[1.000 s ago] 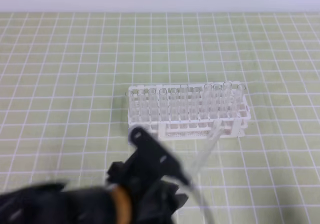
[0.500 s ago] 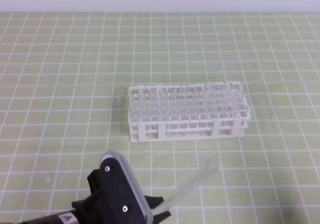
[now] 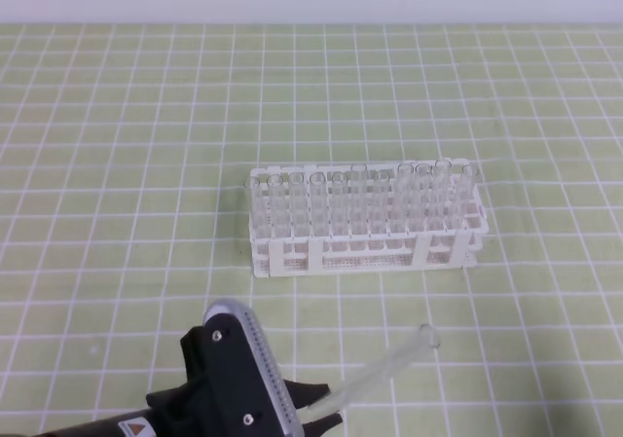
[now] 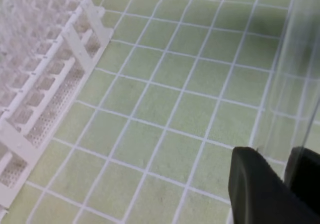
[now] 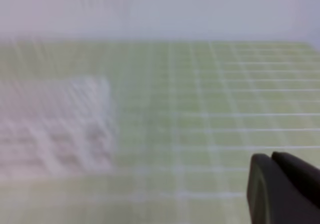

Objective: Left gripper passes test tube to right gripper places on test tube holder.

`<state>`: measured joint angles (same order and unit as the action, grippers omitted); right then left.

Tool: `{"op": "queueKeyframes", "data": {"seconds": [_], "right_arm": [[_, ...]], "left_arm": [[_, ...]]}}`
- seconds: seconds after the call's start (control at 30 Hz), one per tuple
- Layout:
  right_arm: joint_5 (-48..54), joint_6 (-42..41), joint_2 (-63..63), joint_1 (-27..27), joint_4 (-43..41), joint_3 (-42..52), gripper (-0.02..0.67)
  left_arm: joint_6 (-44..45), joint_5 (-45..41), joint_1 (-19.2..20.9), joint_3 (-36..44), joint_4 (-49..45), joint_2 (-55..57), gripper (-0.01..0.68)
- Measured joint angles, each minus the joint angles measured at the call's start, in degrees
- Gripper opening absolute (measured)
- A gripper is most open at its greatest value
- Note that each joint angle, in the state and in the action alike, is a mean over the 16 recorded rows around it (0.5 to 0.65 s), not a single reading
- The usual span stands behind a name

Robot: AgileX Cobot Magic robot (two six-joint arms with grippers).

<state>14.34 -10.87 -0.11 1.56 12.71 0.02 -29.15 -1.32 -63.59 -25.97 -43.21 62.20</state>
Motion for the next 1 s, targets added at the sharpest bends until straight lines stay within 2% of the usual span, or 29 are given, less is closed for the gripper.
{"op": "queueKeyframes", "data": {"seconds": [0.1, 0.4, 0.53, 0.77, 1.0], "right_arm": [[-1.21, 0.0, 0.0, 0.0, 9.71, 0.0, -0.017], [-9.72, -0.13, 0.03, 0.0, 46.21, 0.0, -0.017], [-13.98, -0.16, 0.05, 0.0, 57.75, -0.01, -0.017], [-18.43, -0.14, 0.09, 0.0, 62.84, -0.02, -0.017], [-12.28, -2.35, 0.11, 0.0, 64.76, -0.05, -0.017]], "left_arm": [[-1.04, 0.25, 0.0, 0.0, 0.06, -0.02, 0.033], [-3.56, 0.47, 0.0, 0.01, 0.29, -0.04, 0.033], [-3.67, 1.1, 0.0, 0.01, 0.31, -0.04, 0.039], [-3.65, 3.18, 0.01, 0.01, 0.2, -0.07, 0.045], [-3.63, 5.99, 0.01, -0.01, -0.11, 0.39, 0.057]]}}
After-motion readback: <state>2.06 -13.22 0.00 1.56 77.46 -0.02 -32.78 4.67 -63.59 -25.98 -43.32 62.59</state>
